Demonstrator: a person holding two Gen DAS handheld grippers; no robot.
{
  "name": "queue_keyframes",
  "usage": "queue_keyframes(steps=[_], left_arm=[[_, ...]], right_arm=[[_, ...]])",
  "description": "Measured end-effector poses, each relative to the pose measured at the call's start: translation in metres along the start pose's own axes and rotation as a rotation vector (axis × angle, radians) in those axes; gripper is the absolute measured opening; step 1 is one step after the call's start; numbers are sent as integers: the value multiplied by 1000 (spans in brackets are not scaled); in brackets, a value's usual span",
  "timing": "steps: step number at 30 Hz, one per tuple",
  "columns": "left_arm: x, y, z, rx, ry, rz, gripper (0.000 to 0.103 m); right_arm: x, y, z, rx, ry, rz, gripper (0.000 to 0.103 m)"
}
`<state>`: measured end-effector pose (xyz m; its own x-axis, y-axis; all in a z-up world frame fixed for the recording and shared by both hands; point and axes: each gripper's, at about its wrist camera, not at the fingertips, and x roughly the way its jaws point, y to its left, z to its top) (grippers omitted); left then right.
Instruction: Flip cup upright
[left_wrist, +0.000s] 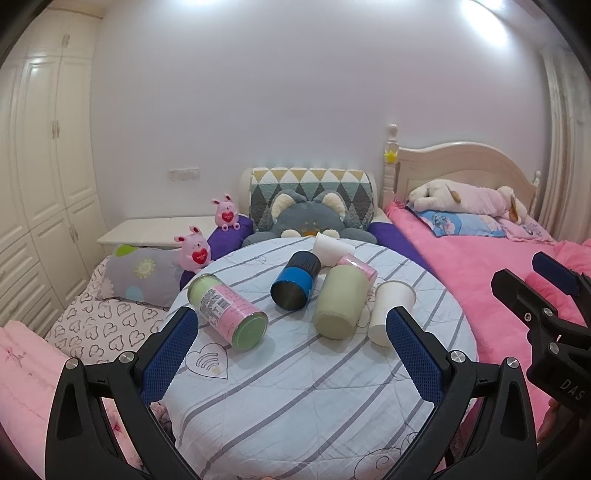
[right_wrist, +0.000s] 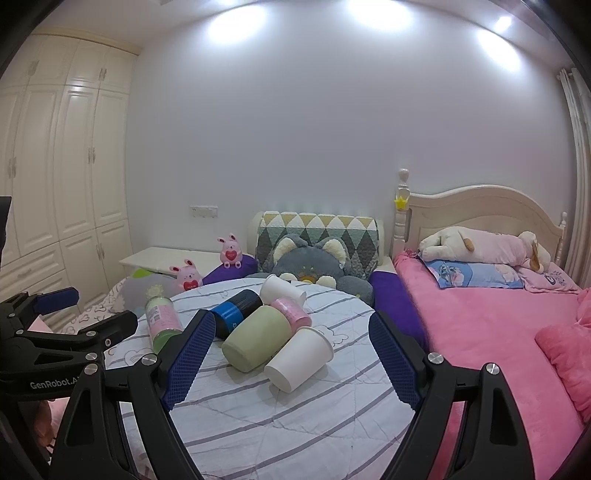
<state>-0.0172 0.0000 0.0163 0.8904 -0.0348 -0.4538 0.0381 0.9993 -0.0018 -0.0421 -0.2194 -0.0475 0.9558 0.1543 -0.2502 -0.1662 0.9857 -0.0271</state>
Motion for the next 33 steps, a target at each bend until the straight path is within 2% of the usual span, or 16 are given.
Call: queue_keyframes(steps=[18,33], left_arm=[[6,-7,4,17,18,16,103],[50,-13,18,35,57,21,103]], right_arm=[[4,2,3,-1,0,18,86],[40,-10,4,23,37,22,86]])
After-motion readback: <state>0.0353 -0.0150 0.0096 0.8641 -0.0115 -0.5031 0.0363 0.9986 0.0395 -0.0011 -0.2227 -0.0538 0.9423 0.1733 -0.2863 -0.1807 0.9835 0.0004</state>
